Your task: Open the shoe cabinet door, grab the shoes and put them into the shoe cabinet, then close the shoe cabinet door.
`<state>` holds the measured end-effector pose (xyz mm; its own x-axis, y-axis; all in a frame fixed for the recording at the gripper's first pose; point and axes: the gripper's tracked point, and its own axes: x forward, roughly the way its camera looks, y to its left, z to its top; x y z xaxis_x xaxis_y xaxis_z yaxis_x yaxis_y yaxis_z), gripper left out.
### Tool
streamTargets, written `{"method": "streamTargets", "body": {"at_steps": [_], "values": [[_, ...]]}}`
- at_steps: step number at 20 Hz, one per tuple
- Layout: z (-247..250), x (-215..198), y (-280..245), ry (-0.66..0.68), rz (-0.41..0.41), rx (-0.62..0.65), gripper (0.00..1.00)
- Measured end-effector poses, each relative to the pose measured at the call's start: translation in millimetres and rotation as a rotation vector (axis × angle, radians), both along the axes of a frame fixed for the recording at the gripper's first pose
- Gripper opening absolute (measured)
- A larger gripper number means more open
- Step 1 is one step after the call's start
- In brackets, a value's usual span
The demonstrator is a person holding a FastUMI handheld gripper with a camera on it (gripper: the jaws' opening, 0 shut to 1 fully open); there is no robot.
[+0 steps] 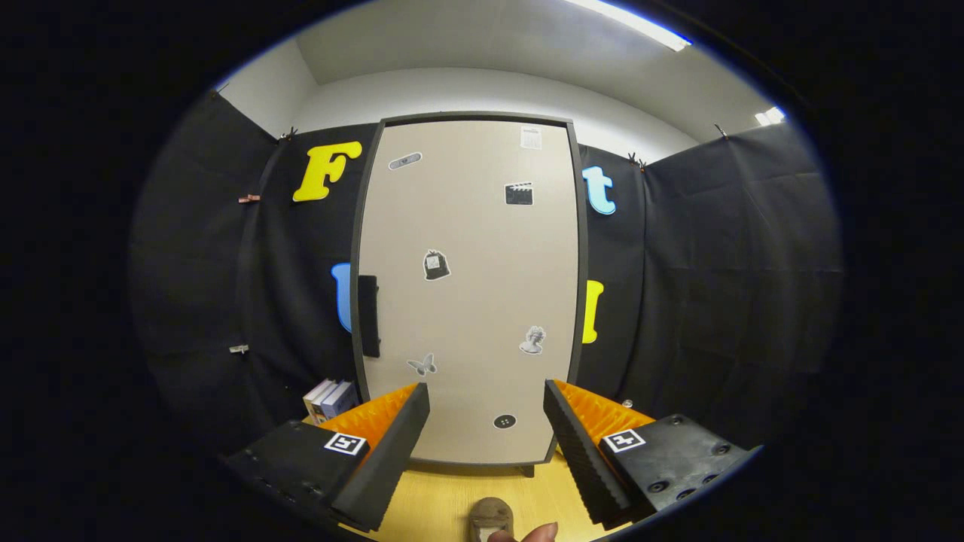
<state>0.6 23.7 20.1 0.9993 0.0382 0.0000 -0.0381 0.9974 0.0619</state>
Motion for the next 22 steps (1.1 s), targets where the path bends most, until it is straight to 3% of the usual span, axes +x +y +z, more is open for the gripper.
{"method": "streamTargets", "body": {"at_steps": [9,17,22], "values": [[55,66,90,-0.057,0.117,0.024,0.98],[32,136,167,-0.012,0.16,0.021,0.98],[4,179,189,0.034,0.126,0.026,0.98]]}}
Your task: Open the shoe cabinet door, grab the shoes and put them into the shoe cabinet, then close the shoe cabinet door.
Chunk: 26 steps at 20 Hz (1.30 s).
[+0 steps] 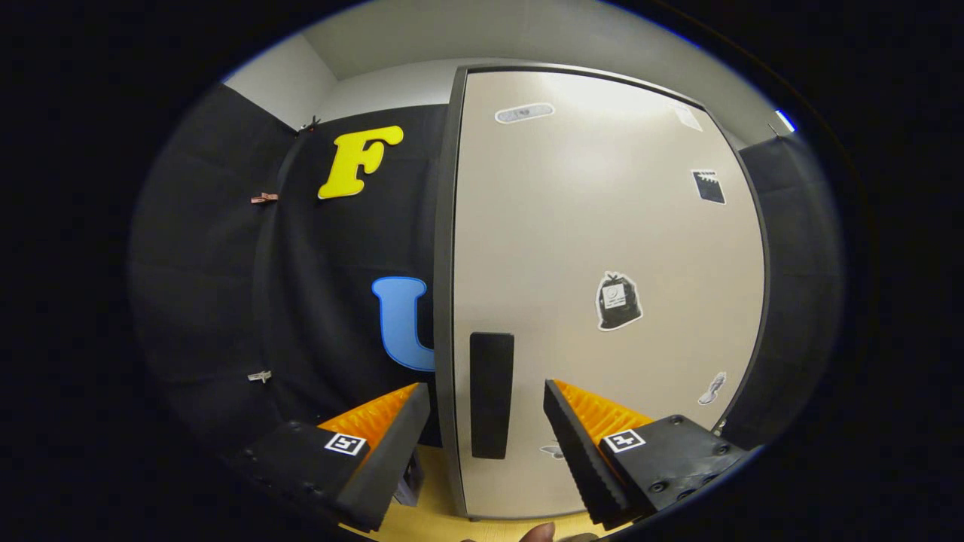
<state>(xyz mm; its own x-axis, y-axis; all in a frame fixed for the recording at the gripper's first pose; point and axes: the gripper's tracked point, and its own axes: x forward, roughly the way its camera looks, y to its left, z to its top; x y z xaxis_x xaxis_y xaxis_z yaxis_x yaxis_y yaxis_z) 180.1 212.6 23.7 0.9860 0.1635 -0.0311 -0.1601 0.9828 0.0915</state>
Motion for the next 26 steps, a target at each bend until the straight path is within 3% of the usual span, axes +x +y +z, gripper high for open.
{"method": "streamTargets", "body": {"at_steps": [2,8,11,18,26], "values": [[-7,11,6,0.017,-0.005,0.018,0.98],[-11,27,-2,-0.019,-0.082,0.037,0.37],[-11,27,-1,-0.013,-0.053,0.029,0.23],[4,-18,-3,-0.036,0.031,0.044,0.23],[8,-100,-53,-0.068,0.08,0.064,0.22]]}}
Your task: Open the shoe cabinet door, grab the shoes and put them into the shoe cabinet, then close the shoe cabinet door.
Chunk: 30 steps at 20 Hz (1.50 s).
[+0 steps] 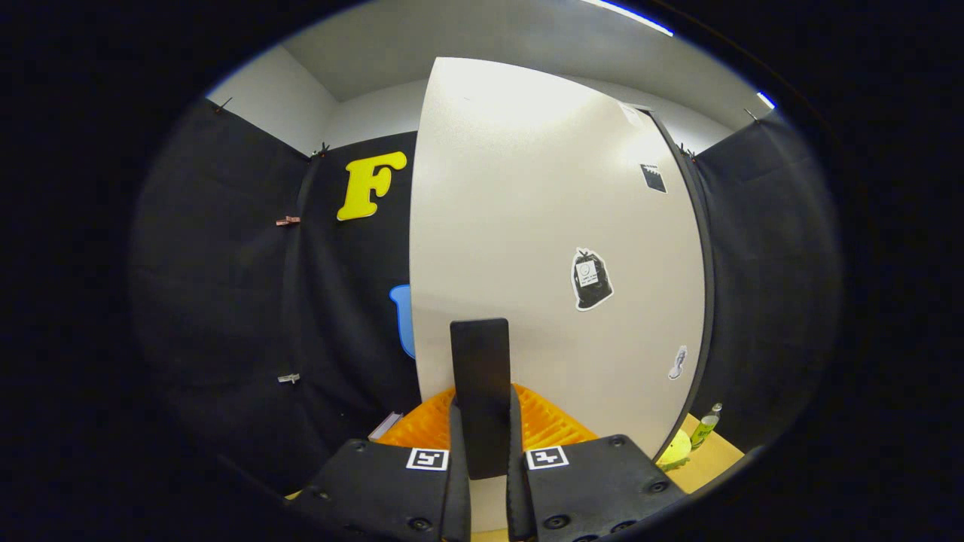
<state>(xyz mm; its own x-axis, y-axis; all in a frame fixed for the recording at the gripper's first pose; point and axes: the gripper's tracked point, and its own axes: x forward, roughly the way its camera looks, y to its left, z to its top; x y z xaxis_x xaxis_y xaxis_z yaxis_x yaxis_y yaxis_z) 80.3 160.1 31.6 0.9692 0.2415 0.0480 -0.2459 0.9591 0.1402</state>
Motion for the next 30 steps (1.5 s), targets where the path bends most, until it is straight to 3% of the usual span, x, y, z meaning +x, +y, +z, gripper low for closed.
{"method": "streamTargets", "body": {"at_steps": [7,13,14,18,19,23,26,30], "values": [[1,-61,-71,0.009,-0.013,-0.018,0.22],[-3,-84,-149,0.013,-0.153,-0.057,0.21],[-2,-88,-162,0.031,-0.177,-0.046,0.16],[-1,-96,-210,0.039,-0.296,-0.05,0.16],[-1,-96,-225,0.038,-0.319,-0.059,0.12],[-2,-103,-252,0.066,-0.3,0.013,0.1],[3,-115,-285,0.048,-0.366,-0.019,0.1],[12,-135,-292,0.038,-0.377,-0.021,0.1]]}}
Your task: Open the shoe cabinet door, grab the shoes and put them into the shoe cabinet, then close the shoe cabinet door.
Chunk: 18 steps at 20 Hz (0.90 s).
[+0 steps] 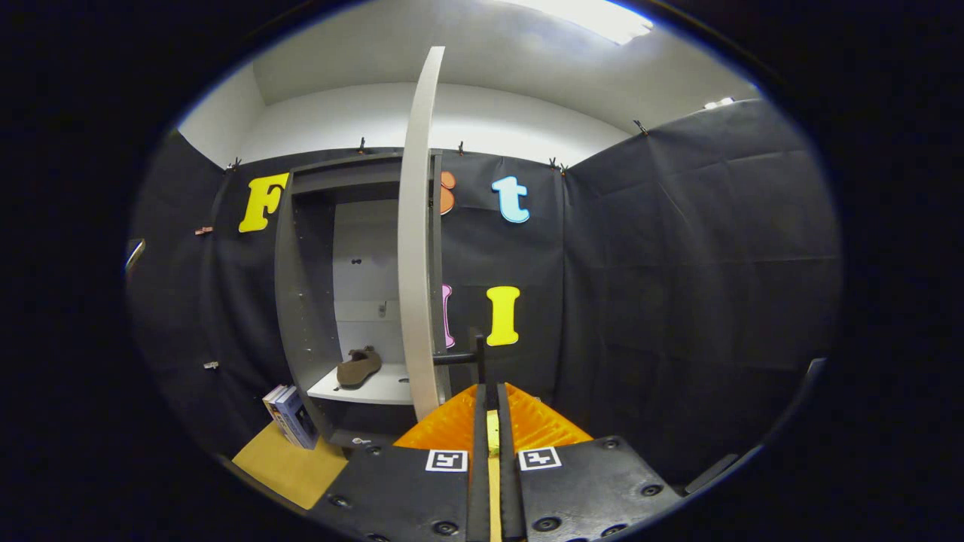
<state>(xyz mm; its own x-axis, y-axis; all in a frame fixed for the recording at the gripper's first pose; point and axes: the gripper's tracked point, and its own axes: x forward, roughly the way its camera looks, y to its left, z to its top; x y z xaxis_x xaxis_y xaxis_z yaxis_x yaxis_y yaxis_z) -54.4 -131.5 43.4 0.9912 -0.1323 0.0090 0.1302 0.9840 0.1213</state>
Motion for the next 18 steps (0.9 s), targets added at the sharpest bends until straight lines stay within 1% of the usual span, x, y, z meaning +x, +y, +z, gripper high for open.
{"method": "streamTargets", "body": {"at_steps": [1,2,3,4,5,6,7,8,10,12,13,15,18], "values": [[5,-7,4,-0.007,0.009,-0.002,0.11],[8,-12,8,-0.012,0.014,-0.009,0.15],[11,-15,11,-0.021,0.027,-0.018,0.17],[13,-17,22,-0.023,0.056,-0.021,0.17],[16,-22,36,-0.029,0.093,-0.022,0.28],[18,-24,48,-0.034,0.127,-0.019,0.36],[19,-25,59,-0.035,0.162,-0.012,0.49],[17,-26,72,-0.027,0.195,0.001,0.55],[0,-25,96,0.028,0.259,0.03,0.71],[-23,-20,122,0.103,0.311,0.052,0.95],[-36,-18,132,0.14,0.328,0.062,0.97],[-71,-11,151,0.23,0.35,0.07,0.97],[-135,1,174,0.379,0.378,0.079,0.97]]}}
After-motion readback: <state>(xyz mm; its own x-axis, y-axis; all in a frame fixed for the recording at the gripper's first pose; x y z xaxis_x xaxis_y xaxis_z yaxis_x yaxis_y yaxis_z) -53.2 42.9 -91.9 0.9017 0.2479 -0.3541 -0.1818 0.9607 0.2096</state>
